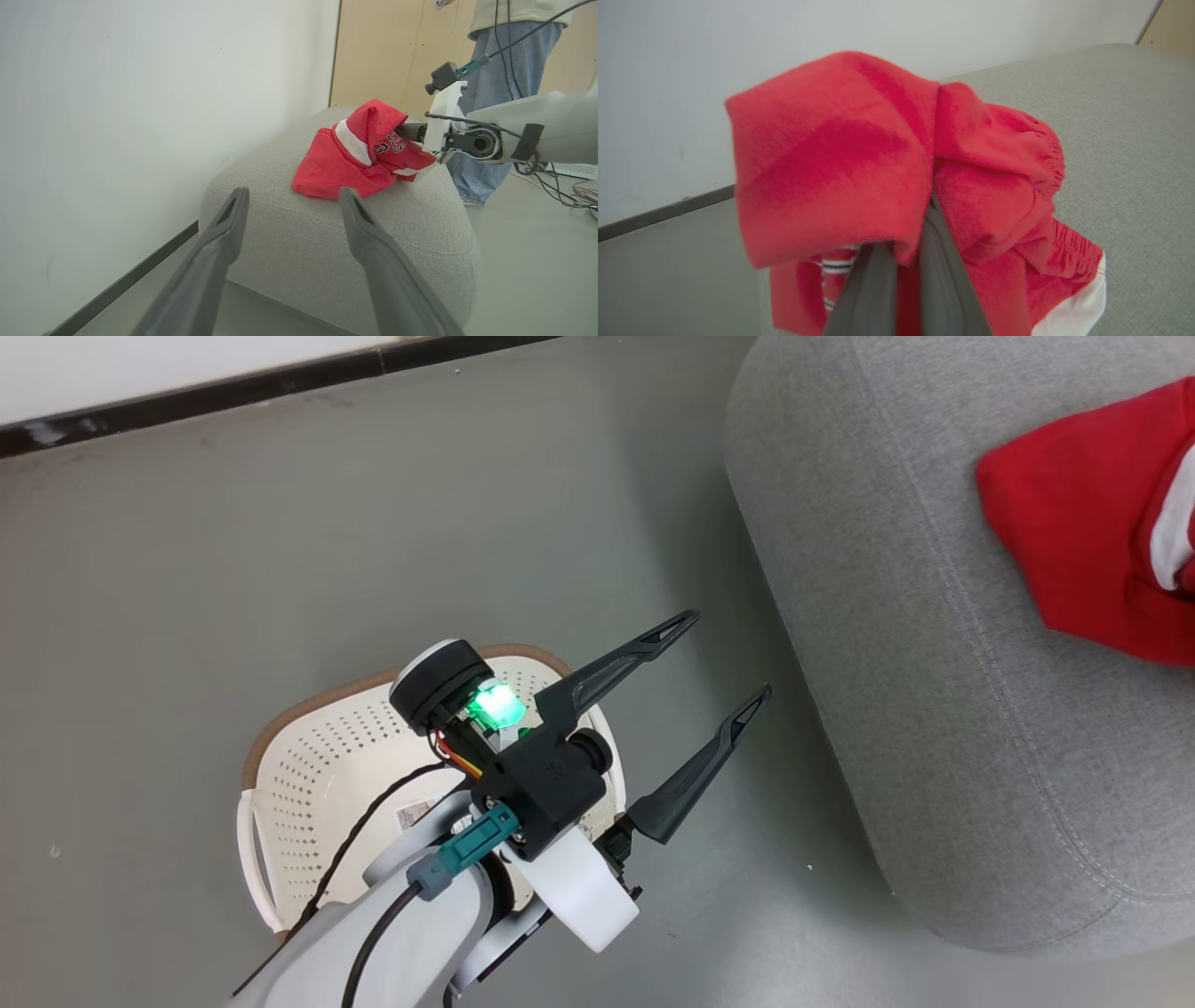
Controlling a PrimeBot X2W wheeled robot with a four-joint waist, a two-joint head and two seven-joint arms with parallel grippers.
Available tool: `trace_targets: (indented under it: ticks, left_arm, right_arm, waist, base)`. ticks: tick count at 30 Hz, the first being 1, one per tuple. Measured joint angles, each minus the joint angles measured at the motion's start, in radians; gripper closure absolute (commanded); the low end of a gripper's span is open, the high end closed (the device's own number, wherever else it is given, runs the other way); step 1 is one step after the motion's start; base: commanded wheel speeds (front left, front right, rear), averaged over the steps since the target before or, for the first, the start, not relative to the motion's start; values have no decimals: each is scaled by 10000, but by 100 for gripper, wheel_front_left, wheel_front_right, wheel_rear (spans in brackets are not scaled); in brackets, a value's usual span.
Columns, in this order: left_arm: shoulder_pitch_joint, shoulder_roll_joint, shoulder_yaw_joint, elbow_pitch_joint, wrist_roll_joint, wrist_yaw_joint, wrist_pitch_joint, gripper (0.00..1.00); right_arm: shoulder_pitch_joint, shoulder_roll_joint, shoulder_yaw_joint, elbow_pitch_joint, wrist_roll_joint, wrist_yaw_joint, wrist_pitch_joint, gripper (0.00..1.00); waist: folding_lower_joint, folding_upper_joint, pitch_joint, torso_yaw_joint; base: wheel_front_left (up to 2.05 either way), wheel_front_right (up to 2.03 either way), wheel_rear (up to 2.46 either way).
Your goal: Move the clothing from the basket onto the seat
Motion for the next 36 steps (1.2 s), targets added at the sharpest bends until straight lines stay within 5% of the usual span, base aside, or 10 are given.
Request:
trace_targets:
  ticks: [1,3,19,36]
  left_arm:
    - [0,2,0,29,0,0,-29,0]
    - [1,2,0,77,-4,0,-38,0]
    - [27,10,-6,416,-167,-2,-313,0]
    - [325,65,437,761,-445,171,-696,0]
  right_arm:
    - [1,38,44,-6,35,0,0,45]
    - [2,48,121,-12,44,0,0,0]
    - [547,245,656,-525,431,0,-10,0]
    - [1706,-222,907,-2046,756,0,-113,0]
  waist:
    - [0,0,-22,-26]
    - [0,0,-67,-83]
    - [0,0,-514,-642]
    - [0,0,-1189,-1277]
  base:
    - [0,0,0]
    - [0,0,0]
    - [0,0,0]
    - [0,0,0]
